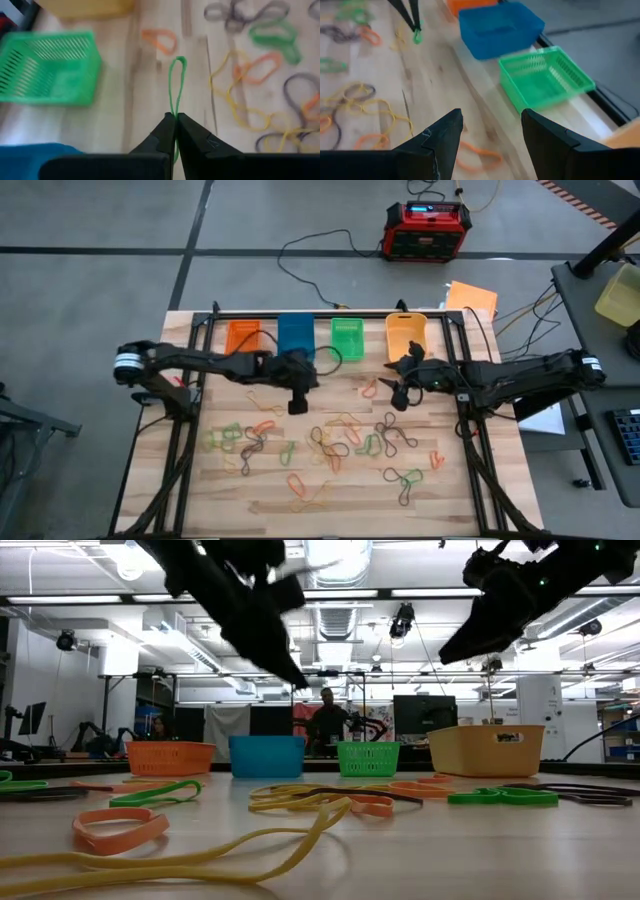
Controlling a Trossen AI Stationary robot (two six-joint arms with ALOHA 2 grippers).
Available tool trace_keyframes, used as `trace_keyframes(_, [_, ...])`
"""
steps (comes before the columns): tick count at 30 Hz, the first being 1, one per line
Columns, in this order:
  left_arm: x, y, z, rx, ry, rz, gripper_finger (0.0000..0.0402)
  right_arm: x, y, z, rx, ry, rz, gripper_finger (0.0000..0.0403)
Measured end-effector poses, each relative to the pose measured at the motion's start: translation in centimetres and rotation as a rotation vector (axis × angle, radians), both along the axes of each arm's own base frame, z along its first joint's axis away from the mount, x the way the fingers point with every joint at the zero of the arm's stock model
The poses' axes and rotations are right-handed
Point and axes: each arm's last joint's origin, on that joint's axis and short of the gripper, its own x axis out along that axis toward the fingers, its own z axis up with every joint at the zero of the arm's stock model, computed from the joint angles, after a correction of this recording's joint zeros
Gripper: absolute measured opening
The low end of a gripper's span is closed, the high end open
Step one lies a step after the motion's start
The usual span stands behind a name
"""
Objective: Sort rubber bands into baskets
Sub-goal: Put the green rubber band into the orange bin
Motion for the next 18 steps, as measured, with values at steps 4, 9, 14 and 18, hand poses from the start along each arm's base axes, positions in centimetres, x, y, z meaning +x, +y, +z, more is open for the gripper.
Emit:
trace_keyframes(4, [-1.6,-0.2,2.8,0.005,-0.066,0.005,0.0000,0.1,0.2,-1.1,-0.019,-0.079,0.104,0.0199])
trace_keyframes(9, [-3.9,-0.1,5.0,0.074,-0.072,0.110,0.0000,-0.1,0.3,-2.3,-0.018,-0.135,0.136,0.0199])
trace_keyframes(14, [-5.9,0.3,6.1,0.099,-0.052,0.217,0.0000,-0.4,0.3,-3.3,-0.017,-0.121,0.137,0.0199])
trace_keyframes(18, [-6.6,0.8,6.3,0.077,-0.035,0.266,0.0000,-0.6,0.3,-3.9,-0.007,-0.152,0.131,0.0199])
